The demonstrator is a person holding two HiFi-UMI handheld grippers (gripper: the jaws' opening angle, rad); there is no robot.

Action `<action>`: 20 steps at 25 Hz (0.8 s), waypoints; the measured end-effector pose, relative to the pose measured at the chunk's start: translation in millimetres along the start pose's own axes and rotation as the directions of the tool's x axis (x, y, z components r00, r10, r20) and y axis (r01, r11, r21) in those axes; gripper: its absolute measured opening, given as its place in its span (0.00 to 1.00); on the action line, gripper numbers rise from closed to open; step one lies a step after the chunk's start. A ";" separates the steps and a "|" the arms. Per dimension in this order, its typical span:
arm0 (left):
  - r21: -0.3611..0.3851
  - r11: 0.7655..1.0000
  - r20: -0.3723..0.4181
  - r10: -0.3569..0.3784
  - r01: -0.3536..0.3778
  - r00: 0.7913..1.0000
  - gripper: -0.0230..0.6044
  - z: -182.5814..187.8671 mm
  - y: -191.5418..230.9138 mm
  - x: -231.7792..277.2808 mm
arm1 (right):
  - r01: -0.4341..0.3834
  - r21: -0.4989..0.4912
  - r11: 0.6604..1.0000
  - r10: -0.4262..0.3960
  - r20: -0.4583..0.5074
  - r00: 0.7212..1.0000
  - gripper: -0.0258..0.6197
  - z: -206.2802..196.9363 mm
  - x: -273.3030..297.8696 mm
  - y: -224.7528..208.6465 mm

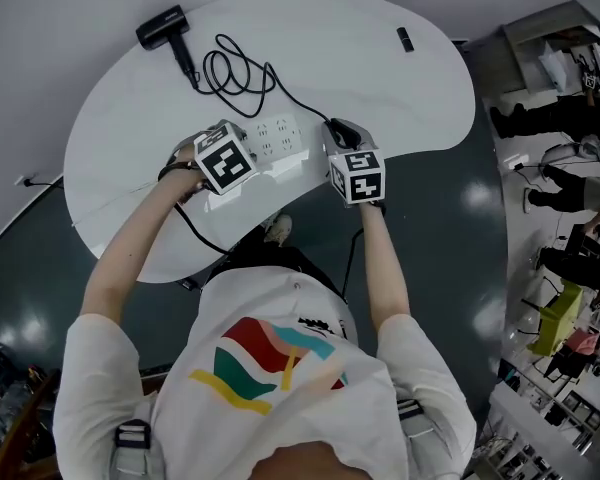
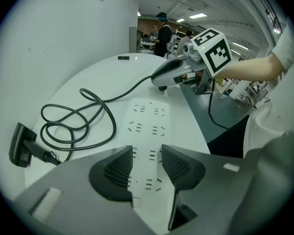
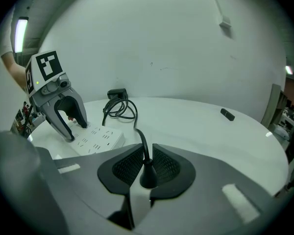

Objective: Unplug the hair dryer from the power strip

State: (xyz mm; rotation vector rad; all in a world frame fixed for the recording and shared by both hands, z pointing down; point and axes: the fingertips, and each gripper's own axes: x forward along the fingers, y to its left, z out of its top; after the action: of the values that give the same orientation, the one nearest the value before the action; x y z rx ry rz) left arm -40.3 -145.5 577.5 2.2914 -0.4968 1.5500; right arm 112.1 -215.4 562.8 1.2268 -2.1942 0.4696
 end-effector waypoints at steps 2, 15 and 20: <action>-0.002 1.000 -0.001 0.002 -0.002 1.000 0.33 -0.1 0.5 0.5 | -0.005 0.007 1.000 0.005 0.006 1.000 0.15 -0.5 0.4 0.8; -0.009 1.000 -0.004 0.014 -0.014 1.000 0.33 -1.9 1.8 0.6 | -0.022 0.059 0.998 0.020 0.036 0.999 0.23 4.5 -14.3 2.6; -0.012 1.000 0.016 0.012 -0.012 1.000 0.33 -2.0 3.5 1.6 | -0.010 0.075 0.997 0.005 0.070 0.998 0.22 17.0 -26.8 4.4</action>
State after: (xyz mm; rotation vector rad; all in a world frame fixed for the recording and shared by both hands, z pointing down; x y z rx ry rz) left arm -43.0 -147.9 579.9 2.2978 -0.5229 1.5316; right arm 114.1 -205.0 532.6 1.2926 -2.2591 0.5236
